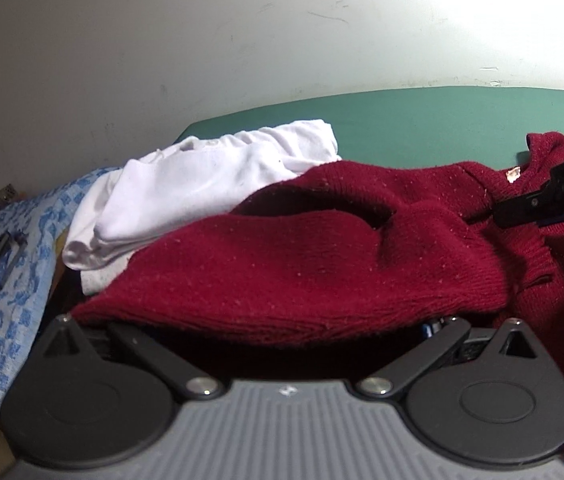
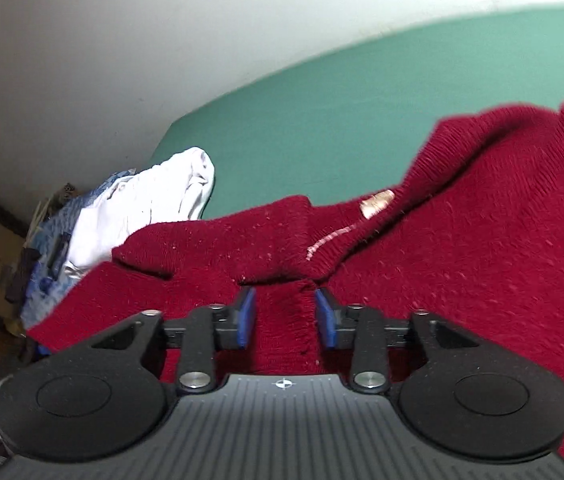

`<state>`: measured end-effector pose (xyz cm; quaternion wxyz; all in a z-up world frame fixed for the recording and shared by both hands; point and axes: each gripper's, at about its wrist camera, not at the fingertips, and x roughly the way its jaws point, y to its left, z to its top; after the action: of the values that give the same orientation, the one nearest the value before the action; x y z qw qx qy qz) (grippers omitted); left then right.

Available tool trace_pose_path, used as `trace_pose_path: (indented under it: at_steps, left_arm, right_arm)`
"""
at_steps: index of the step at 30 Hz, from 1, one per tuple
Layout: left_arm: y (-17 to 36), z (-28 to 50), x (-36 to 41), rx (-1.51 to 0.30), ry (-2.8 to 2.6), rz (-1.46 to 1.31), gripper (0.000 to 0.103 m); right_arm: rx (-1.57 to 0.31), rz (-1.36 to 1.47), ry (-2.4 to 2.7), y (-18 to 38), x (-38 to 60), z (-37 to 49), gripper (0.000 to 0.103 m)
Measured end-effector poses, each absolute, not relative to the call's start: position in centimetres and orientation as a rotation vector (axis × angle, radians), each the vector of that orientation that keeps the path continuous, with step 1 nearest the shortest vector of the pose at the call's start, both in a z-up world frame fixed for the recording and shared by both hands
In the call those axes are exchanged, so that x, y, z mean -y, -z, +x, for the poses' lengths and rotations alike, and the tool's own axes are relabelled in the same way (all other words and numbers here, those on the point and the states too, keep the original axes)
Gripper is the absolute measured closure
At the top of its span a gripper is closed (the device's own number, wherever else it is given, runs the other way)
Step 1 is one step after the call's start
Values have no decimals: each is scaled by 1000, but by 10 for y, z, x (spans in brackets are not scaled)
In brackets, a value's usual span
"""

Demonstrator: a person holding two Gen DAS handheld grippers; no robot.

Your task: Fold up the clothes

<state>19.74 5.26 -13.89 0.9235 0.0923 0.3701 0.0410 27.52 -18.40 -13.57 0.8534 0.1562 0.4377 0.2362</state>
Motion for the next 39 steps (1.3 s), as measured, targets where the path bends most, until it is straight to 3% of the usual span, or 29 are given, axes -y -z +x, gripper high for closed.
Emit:
trace_pose_path:
  at_steps: [3,12,16,21,32,39]
  left_arm:
    - [142,197,-53,-767,-95,195,1]
    - [136,195,-44,-751,-138,182,1]
    - [130,199,-20,-726,-94,190,1]
    - [129,200,27,-705,-27,249,1]
    - [152,182,95,-711,30,412,1]
    - [152,155,75,-682,-22,432,1]
  right_arm:
    - [-857,421,-531,109,200,275,97]
    - [-640,756,-641,11,261,277,98]
    - [-475,832,-653,-50,301,272,98]
    - [-339,869,-630,-85,345,247,98]
    - [-270,885,-373,-45,461,202,98]
    - [-452,744,-172,43,484,200,98]
